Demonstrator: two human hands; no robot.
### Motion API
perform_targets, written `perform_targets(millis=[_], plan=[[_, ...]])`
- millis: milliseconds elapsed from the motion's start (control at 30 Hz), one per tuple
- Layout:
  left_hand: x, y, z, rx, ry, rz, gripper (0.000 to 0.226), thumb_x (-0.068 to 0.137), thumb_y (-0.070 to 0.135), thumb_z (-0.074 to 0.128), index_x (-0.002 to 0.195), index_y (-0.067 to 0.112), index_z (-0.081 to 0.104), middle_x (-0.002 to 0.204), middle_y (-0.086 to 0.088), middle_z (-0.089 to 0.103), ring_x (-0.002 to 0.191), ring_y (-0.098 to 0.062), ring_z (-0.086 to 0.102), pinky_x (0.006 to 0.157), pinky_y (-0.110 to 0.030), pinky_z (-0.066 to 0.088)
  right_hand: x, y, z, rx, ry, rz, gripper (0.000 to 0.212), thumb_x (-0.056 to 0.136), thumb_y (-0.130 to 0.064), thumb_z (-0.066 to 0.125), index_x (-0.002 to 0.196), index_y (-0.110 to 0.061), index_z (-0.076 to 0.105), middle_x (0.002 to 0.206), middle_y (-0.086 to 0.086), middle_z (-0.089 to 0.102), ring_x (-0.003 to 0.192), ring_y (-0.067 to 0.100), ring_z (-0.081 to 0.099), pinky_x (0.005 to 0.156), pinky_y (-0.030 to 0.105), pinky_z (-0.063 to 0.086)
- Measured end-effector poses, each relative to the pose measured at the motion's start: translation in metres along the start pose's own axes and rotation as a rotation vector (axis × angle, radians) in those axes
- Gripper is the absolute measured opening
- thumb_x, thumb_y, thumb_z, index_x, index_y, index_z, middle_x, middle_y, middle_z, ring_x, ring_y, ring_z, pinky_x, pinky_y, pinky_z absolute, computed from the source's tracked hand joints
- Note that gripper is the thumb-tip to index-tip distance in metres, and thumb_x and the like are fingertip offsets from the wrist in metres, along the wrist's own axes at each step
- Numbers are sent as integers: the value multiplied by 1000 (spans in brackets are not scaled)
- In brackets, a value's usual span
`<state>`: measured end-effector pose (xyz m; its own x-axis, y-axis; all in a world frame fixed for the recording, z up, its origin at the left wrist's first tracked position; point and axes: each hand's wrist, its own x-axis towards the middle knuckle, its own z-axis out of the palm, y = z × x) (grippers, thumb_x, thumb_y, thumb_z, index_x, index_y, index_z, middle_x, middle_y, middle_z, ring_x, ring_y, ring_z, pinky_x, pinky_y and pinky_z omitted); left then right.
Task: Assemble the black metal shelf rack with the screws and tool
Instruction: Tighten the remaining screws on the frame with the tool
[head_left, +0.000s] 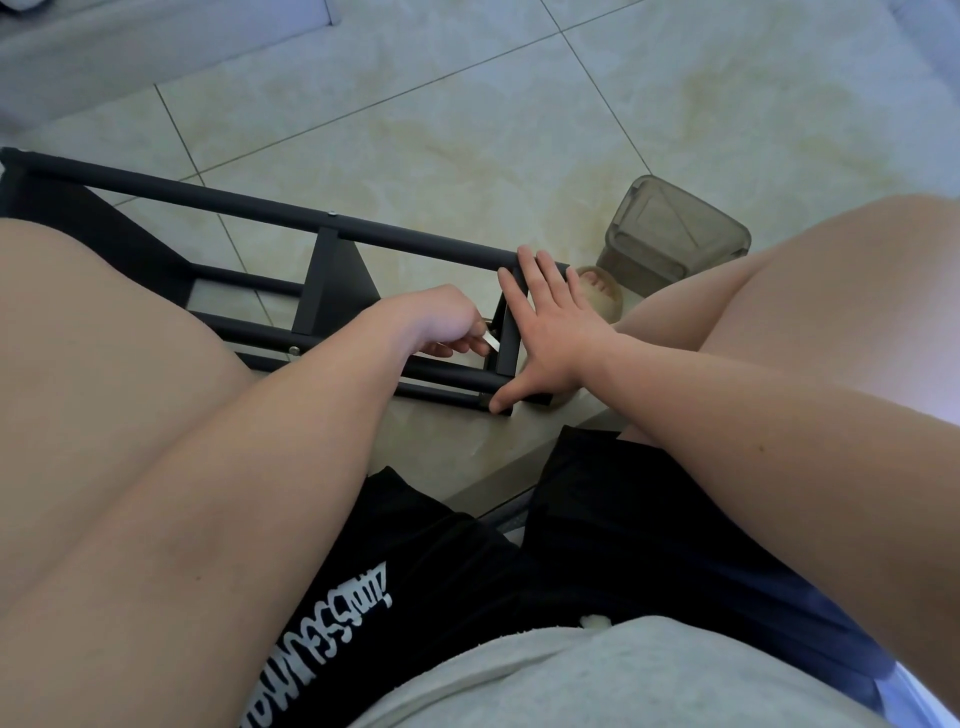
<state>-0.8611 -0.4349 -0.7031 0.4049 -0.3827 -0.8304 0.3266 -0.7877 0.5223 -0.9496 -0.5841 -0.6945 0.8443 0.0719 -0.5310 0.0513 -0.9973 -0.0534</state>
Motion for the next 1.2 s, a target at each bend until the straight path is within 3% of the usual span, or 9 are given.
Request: perform_targets(millis=[167, 433, 600, 733, 800, 967, 1133, 1200], plan=[[-3, -4, -3, 138, -17, 58, 23, 99, 11, 47, 86, 18, 65, 69, 16, 73, 78, -9, 56, 69, -25, 45, -1, 0, -1, -7, -4, -1, 163, 42, -104, 49, 157, -14, -24, 161, 16, -36, 150, 34, -32, 120, 50, -17], [-7, -10, -5, 253, -34, 122, 24, 99, 10, 52, 82, 20, 65, 72, 15, 73, 76, -8, 56, 68, -26, 43, -2, -1, -2, -1, -6, 0, 163, 44, -103, 53, 157, -14, -23, 161, 16, -36, 150, 33, -32, 117, 47, -21], [-9, -12, -5, 299, -44, 151, 20, 98, 8, 54, 86, 16, 68, 91, 6, 75, 87, -13, 60, 68, -24, 42, -3, -2, -3, -10, 1, -1, 163, 44, -102, 54, 158, -13, -22, 161, 17, -35, 150, 34, -31, 119, 49, -19], [-8, -14, -5, 380, -25, 144, 15, 95, 10, 57, 99, 12, 72, 107, -4, 73, 100, -23, 62, 89, -33, 45, -4, -2, -3, -12, 2, 1, 163, 45, -102, 55, 158, -12, -21, 162, 18, -34, 151, 34, -30, 122, 52, -14], [-8, -15, -5, 408, -27, 133, 12, 95, 12, 60, 96, 16, 71, 101, -1, 70, 99, -24, 60, 93, -35, 45, -4, -3, -3, -14, 1, 2, 163, 45, -102, 55, 158, -12, -21, 162, 18, -34, 151, 35, -30, 123, 53, -13], [-7, -15, -5, 437, -47, 111, 17, 95, 16, 63, 82, 26, 66, 84, 10, 63, 85, -15, 53, 83, -30, 38, -3, -3, -3, -12, -1, 2, 163, 45, -102, 55, 158, -13, -21, 162, 17, -34, 151, 34, -30, 122, 51, -14], [-9, -14, -8, 444, 16, 119, 10, 91, 18, 66, 91, 25, 73, 83, 12, 68, 91, -16, 62, 89, -31, 46, -3, -2, -3, -11, 1, 4, 163, 45, -102, 55, 158, -13, -21, 162, 17, -34, 151, 34, -30, 123, 52, -14], [-9, -14, -11, 383, 56, 131, 12, 88, 15, 67, 94, 20, 76, 78, 9, 75, 88, -14, 68, 82, -28, 50, -3, -3, -2, -9, 1, 5, 163, 44, -103, 54, 158, -13, -21, 162, 17, -35, 151, 34, -30, 123, 52, -14]])
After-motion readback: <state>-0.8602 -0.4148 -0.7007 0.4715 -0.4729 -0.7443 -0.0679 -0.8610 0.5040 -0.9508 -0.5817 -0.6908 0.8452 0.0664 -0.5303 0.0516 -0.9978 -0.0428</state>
